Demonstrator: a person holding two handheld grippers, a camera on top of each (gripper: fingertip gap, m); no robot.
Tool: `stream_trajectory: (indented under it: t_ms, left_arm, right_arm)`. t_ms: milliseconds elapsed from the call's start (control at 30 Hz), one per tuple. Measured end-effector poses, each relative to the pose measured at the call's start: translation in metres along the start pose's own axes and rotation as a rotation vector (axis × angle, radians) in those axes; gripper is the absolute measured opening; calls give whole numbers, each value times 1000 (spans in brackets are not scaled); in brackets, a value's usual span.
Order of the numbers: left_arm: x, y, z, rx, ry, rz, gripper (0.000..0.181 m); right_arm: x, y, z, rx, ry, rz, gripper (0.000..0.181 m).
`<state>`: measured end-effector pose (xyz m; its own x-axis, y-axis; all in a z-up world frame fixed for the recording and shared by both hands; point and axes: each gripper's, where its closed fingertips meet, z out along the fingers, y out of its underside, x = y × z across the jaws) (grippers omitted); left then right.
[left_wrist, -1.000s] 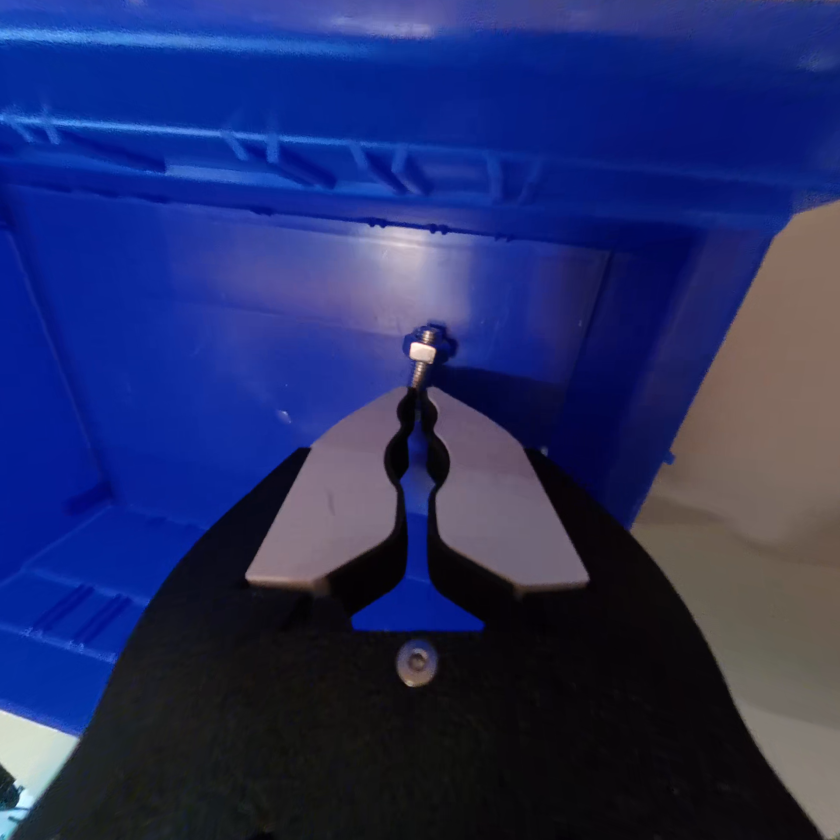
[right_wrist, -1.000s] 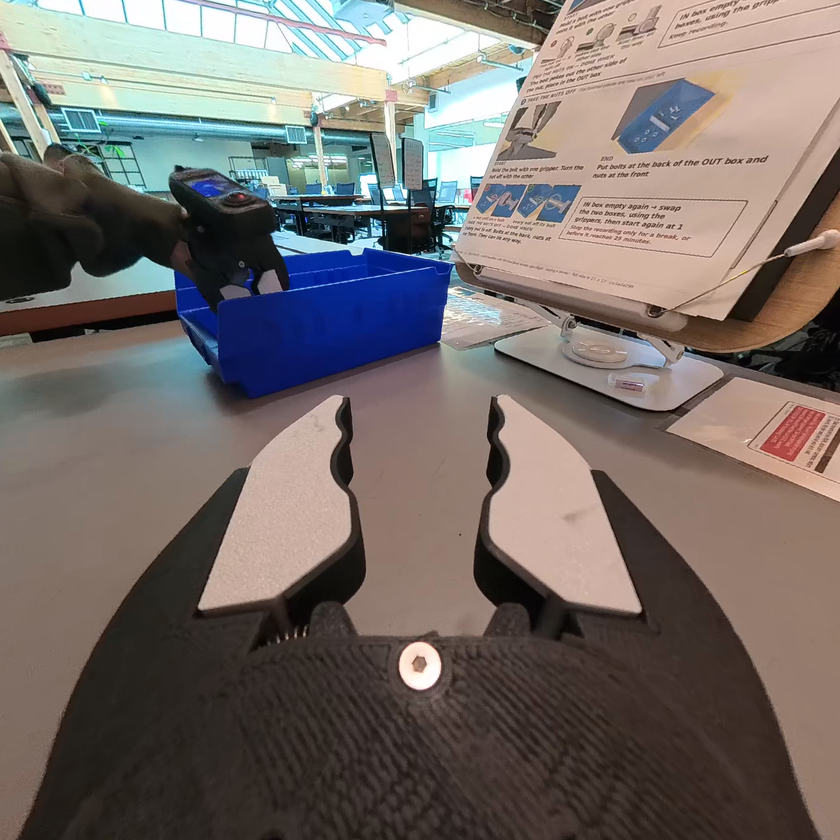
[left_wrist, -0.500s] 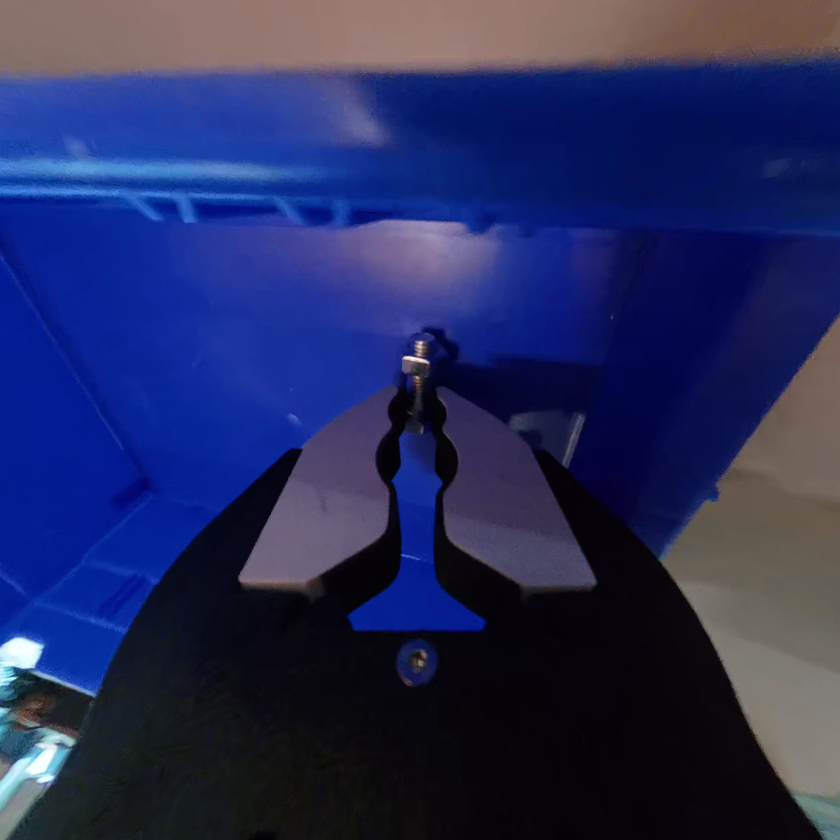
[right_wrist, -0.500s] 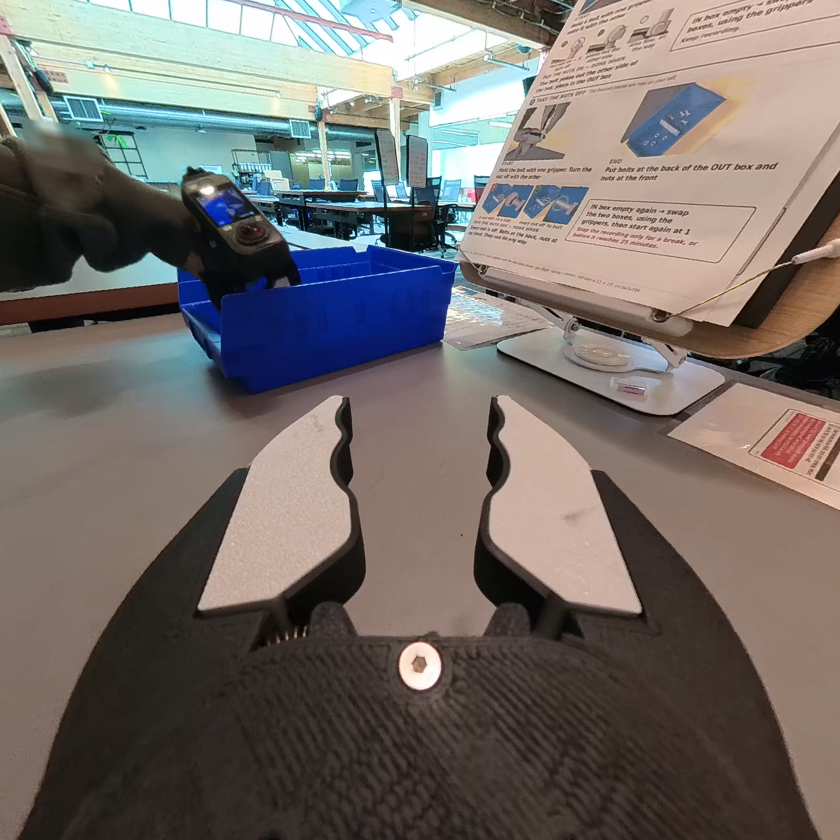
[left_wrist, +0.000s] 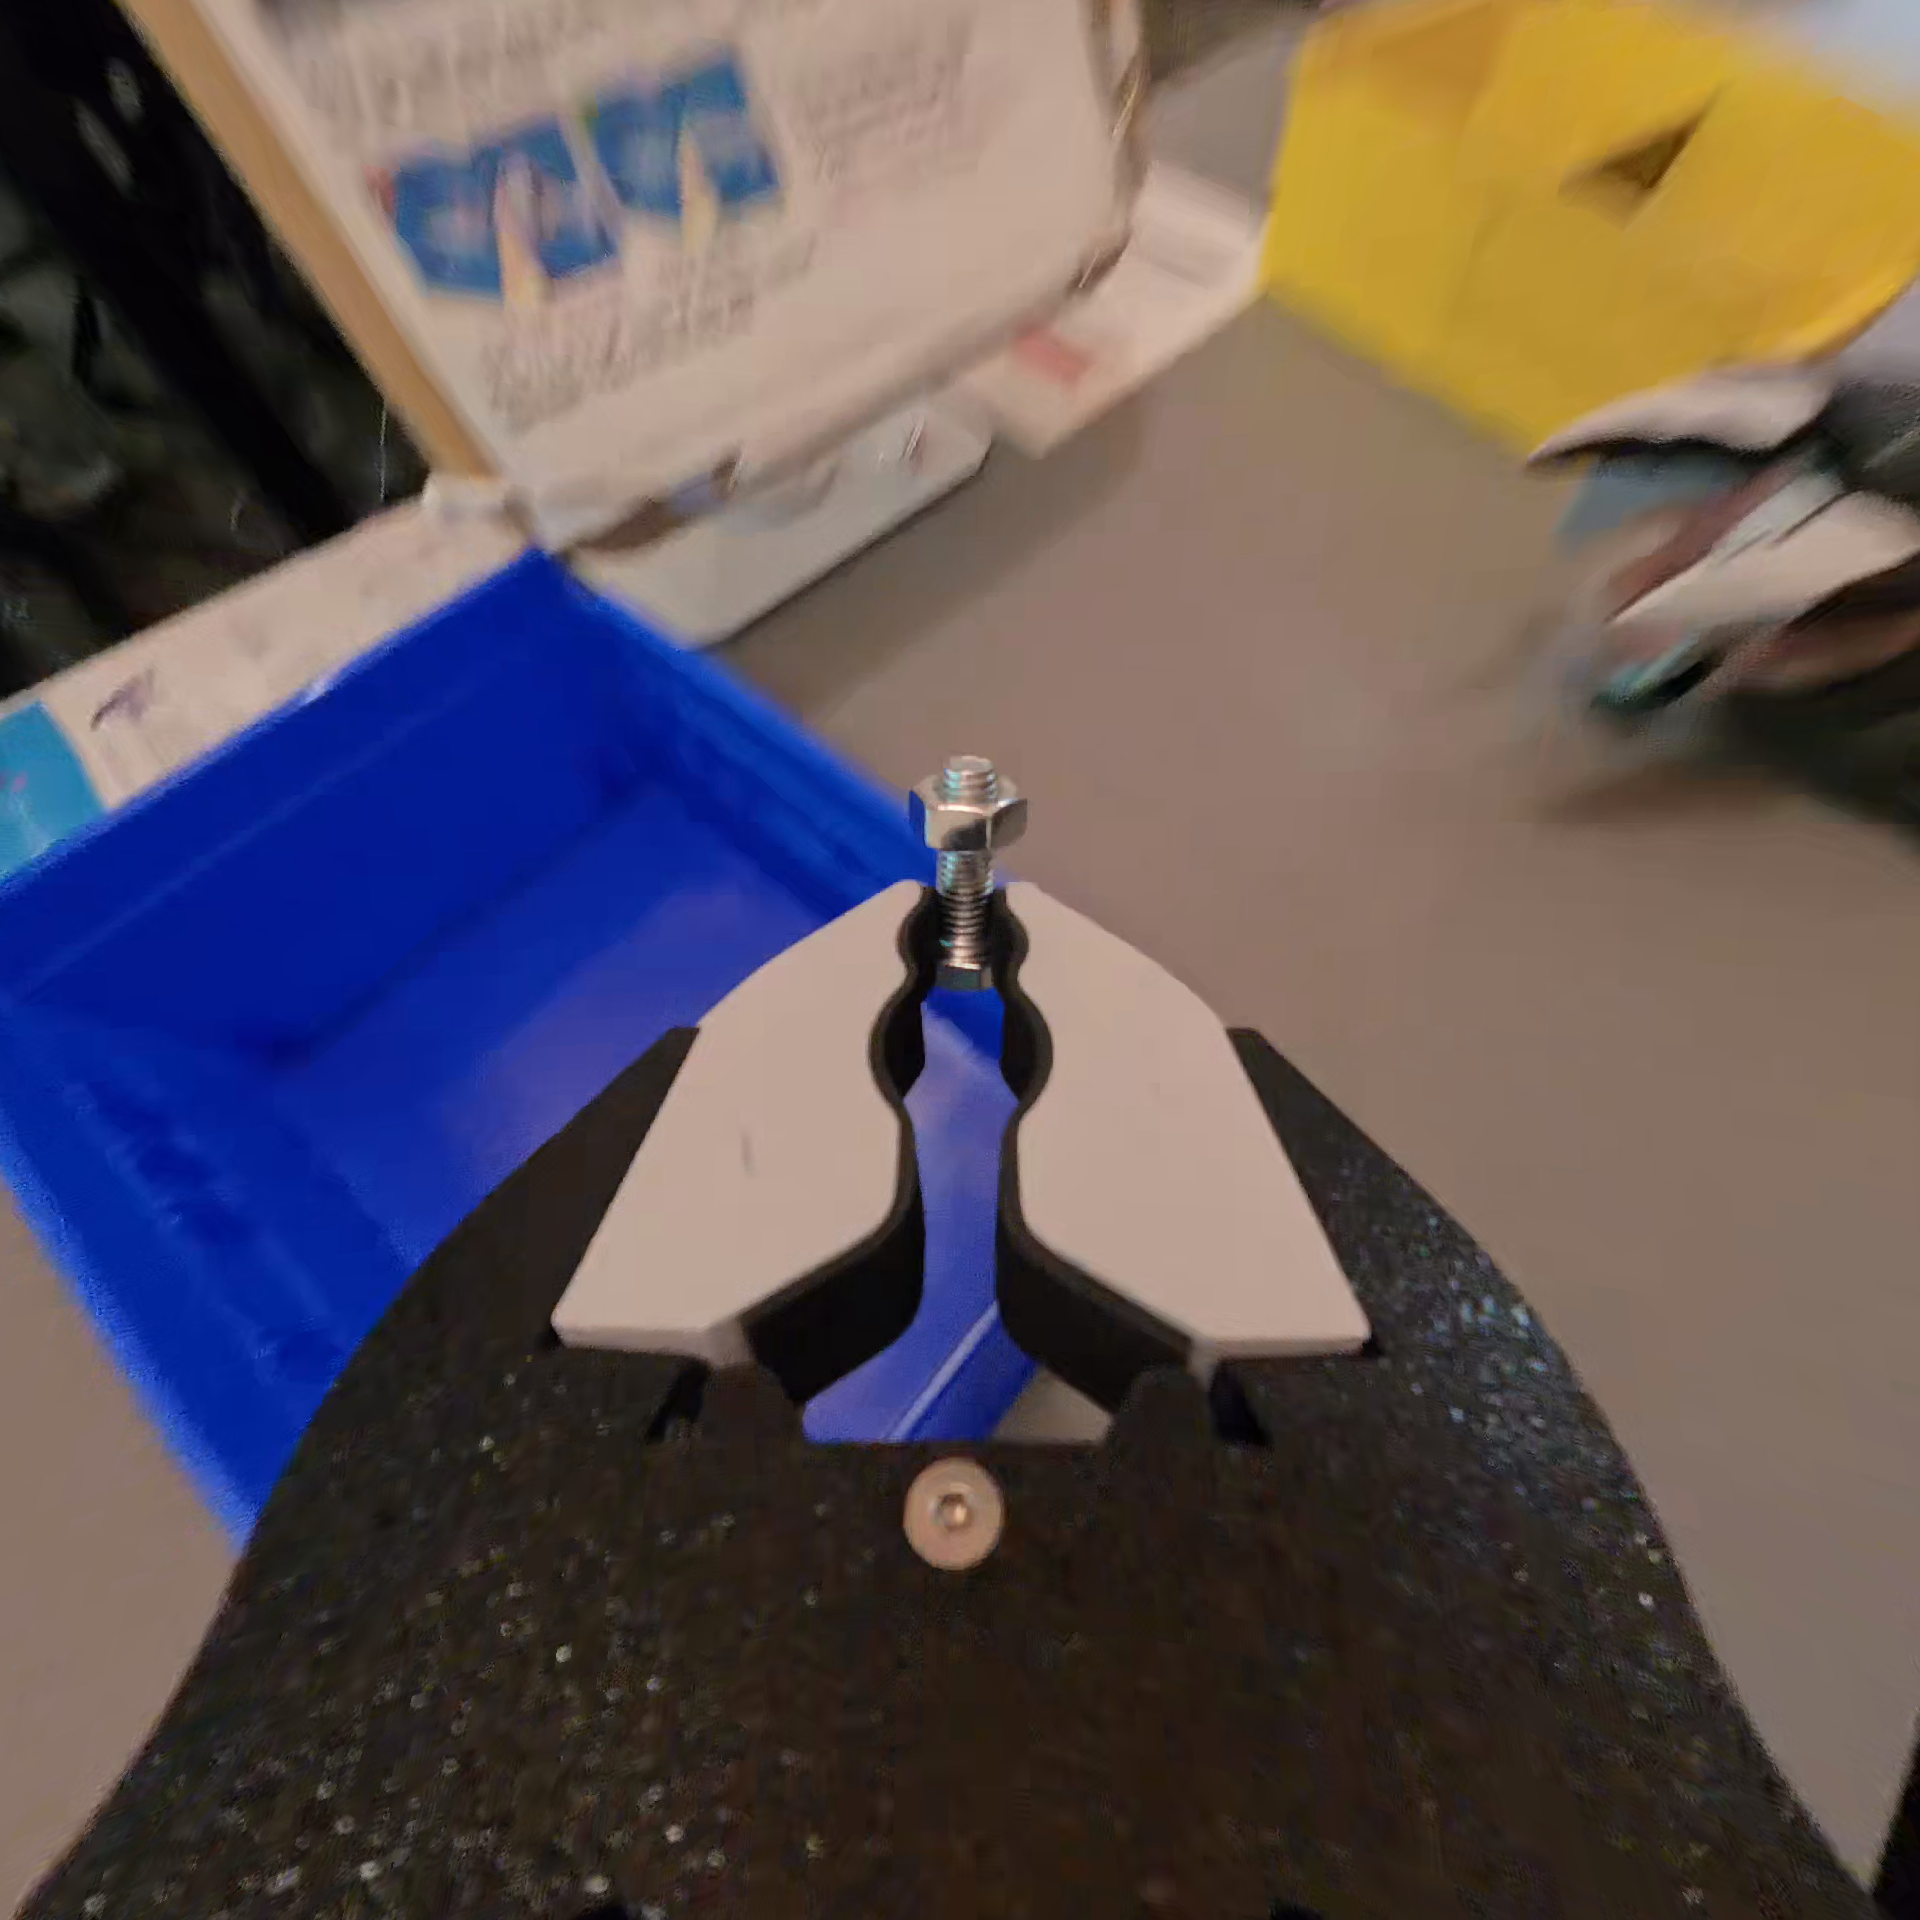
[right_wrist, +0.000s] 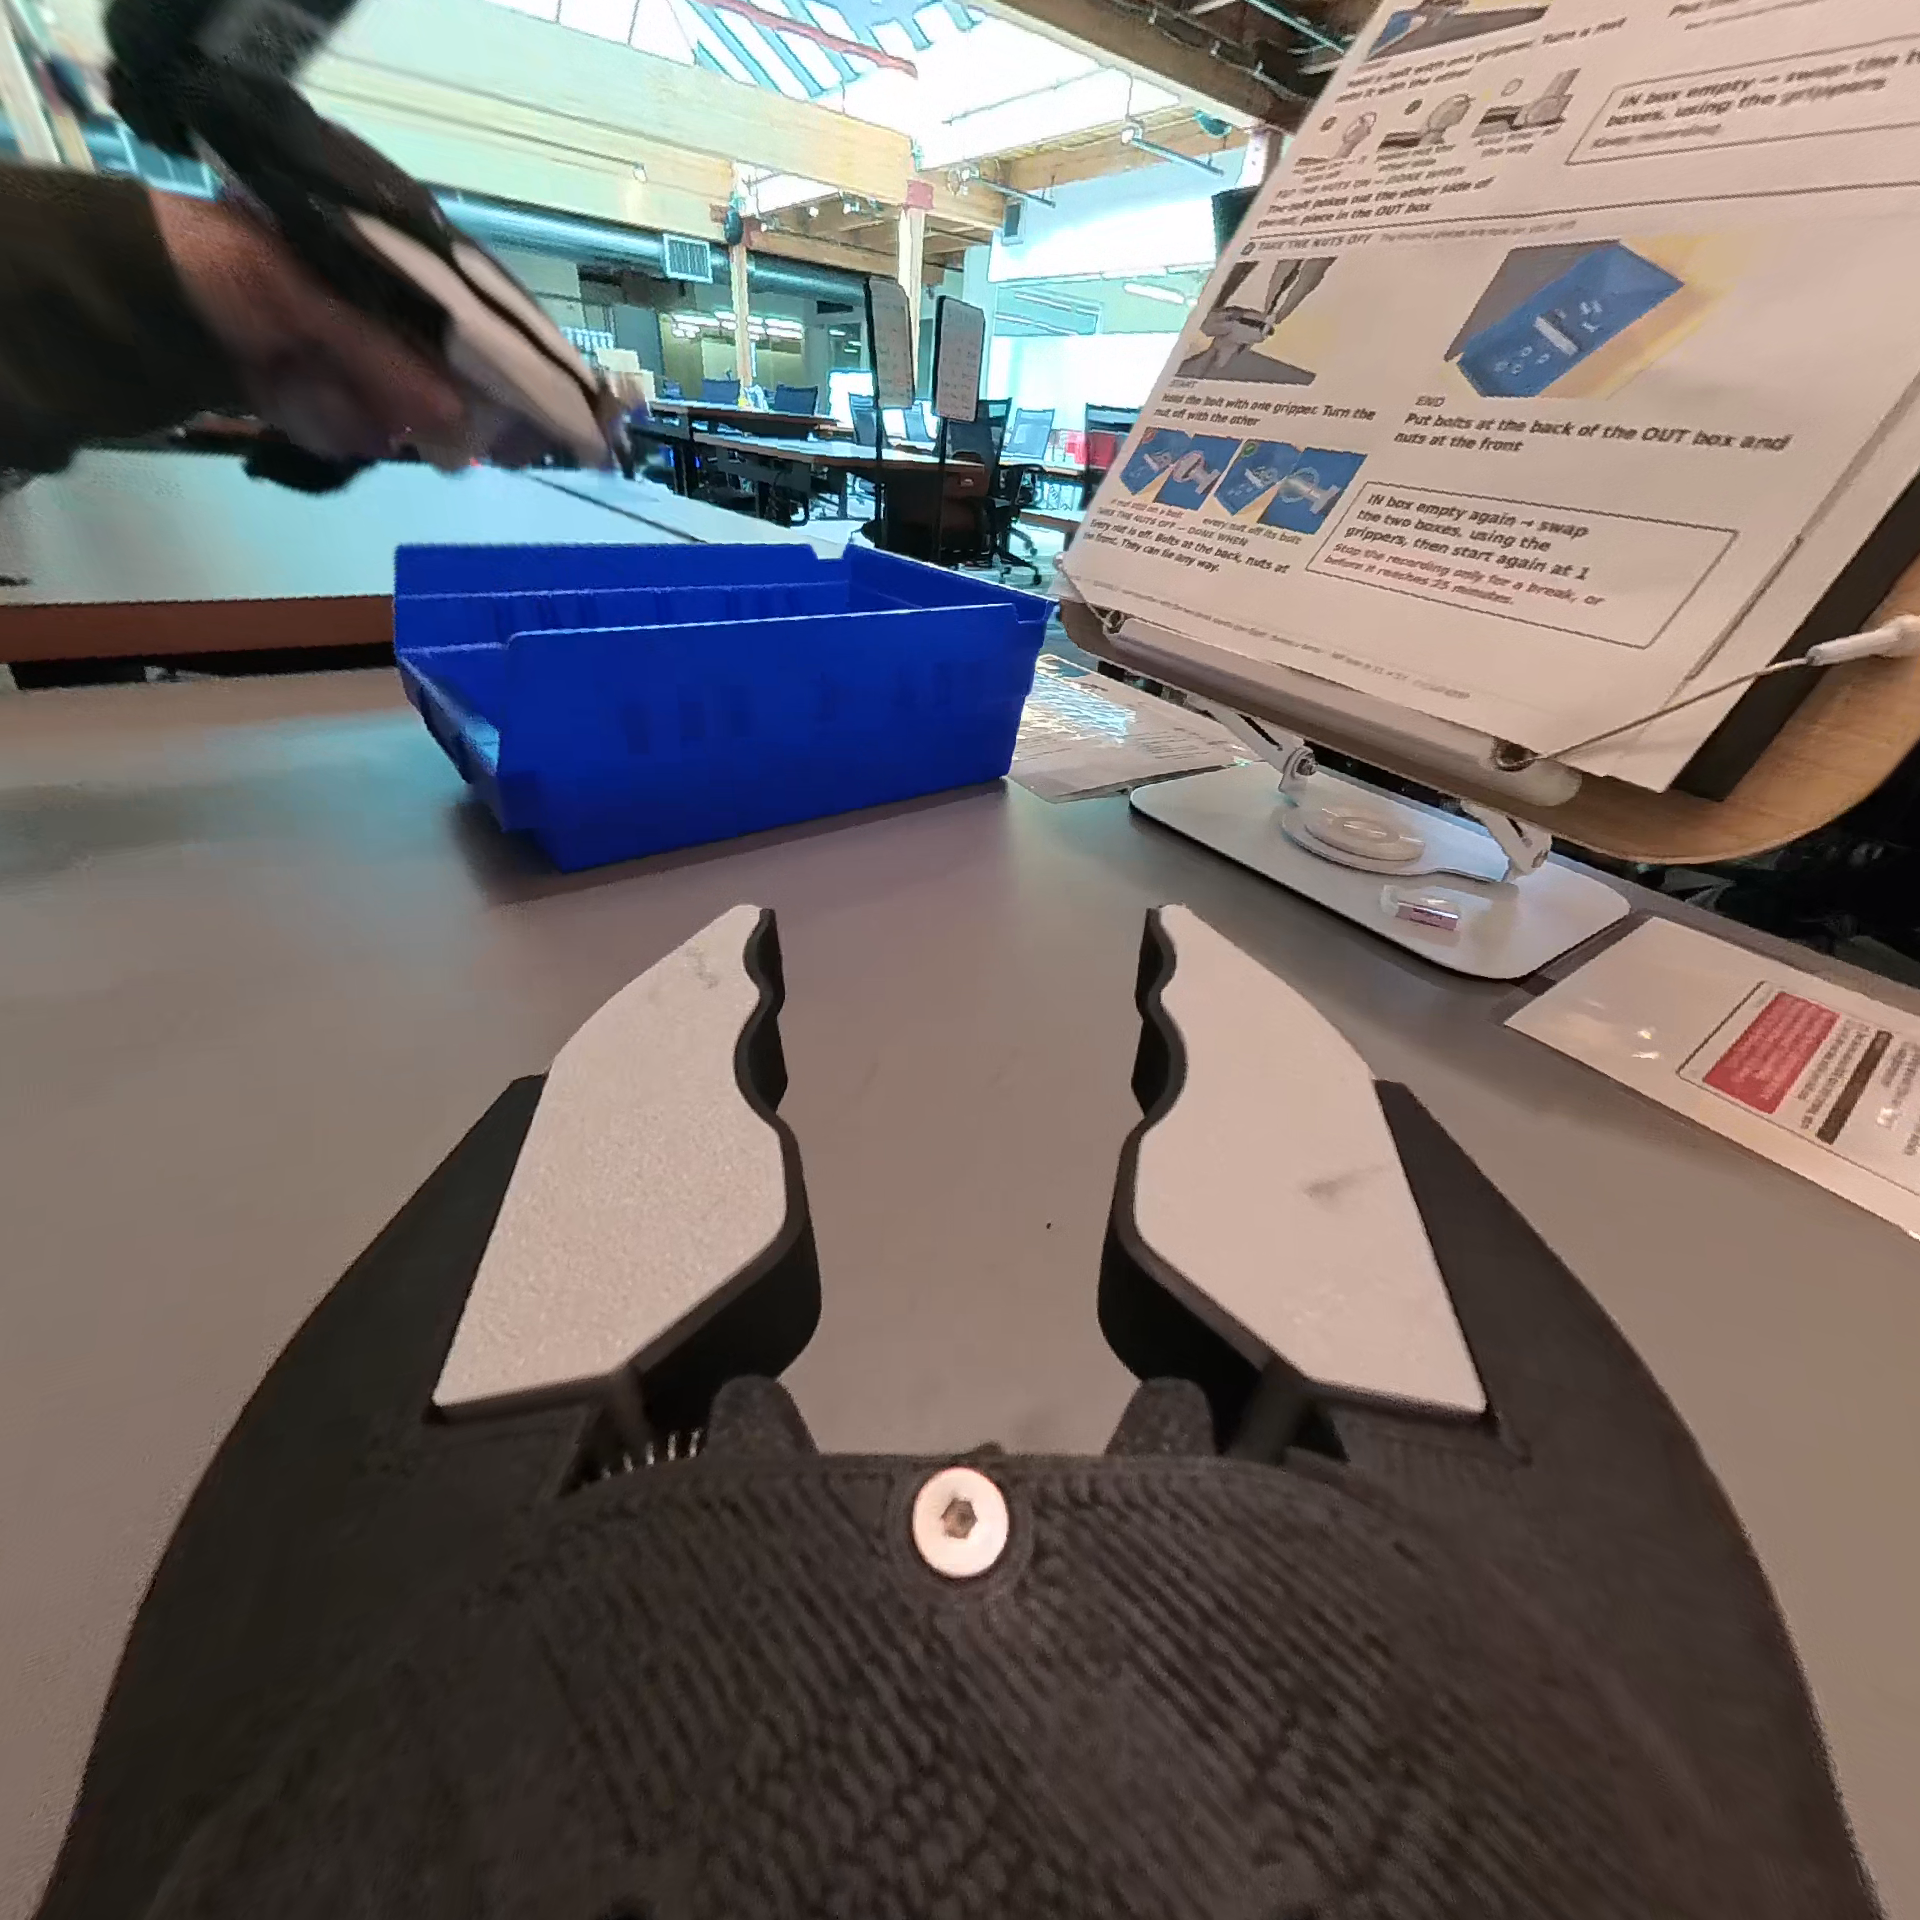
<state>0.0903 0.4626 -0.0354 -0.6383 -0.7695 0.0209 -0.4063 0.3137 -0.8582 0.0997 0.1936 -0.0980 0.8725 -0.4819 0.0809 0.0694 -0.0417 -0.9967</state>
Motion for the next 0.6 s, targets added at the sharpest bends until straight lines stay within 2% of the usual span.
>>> stream_trajectory:
  t_ms: [33,133,300,400,467,600]
  left_arm:
    - [17,-12,-5,65,21,-9,9]
    - [81,-33,-1,200,118,-6,9]
    - [187,-37,51,387,419,-97,9]
    - [218,-21,93,400,515,-125,9]
    - [228,-13,113,406,530,-131,9]
    - [239,1,140,365,542,-121,9]
  right_arm:
    - [-3,0,0,-5,-13,-7,68]
    - [-18,-12,0,40,-97,39,68]
    - [-47,-38,-9,176,-302,166,56]
    - [-57,-49,-18,244,-410,239,42]
    - [-57,-51,-21,262,-434,266,36]
    - [-58,-38,-18,182,-429,201,35]
